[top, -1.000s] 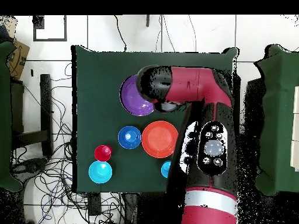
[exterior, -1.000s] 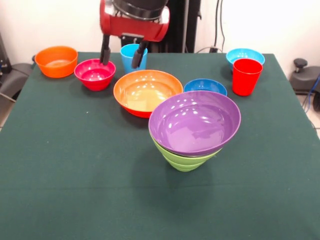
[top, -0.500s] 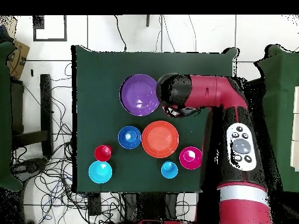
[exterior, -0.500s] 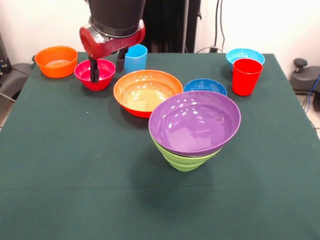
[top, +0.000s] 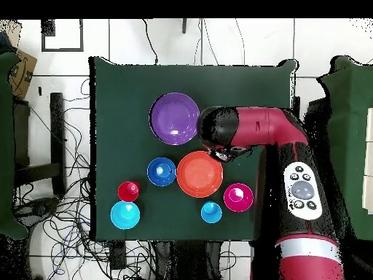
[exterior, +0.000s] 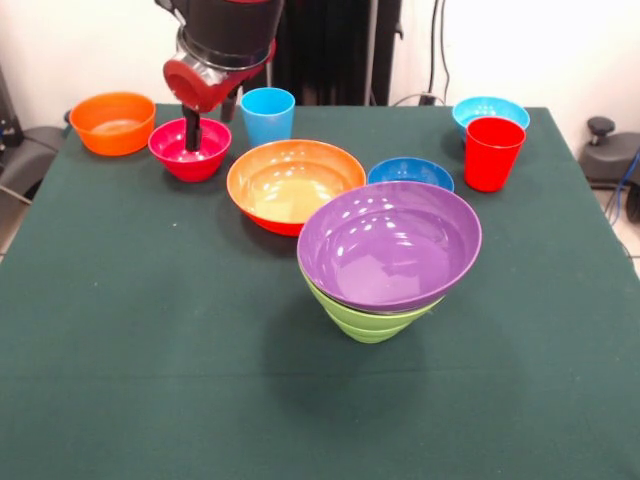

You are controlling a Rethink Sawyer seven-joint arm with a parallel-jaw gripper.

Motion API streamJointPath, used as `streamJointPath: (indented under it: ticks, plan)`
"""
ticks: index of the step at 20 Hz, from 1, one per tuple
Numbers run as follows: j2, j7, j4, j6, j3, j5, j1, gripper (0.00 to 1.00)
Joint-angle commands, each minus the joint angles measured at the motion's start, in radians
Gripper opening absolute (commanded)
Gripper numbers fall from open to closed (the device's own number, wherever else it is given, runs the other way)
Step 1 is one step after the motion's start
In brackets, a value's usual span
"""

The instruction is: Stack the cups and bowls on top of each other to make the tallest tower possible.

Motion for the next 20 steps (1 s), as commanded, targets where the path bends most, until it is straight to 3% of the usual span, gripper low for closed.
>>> streamJointPath:
  ticks: [1, 12, 20]
  plan:
    - [-0.044, -0.230, 0.128, 0.101, 0.062, -0.105, 0.000, 1.00]
    - [-0.136, -0.234, 0.283, -0.029, 0.039, -0.188, -0.082, 1.00]
    - [-0.233, -0.284, 0.417, -0.135, 0.088, -0.213, -0.241, 1.00]
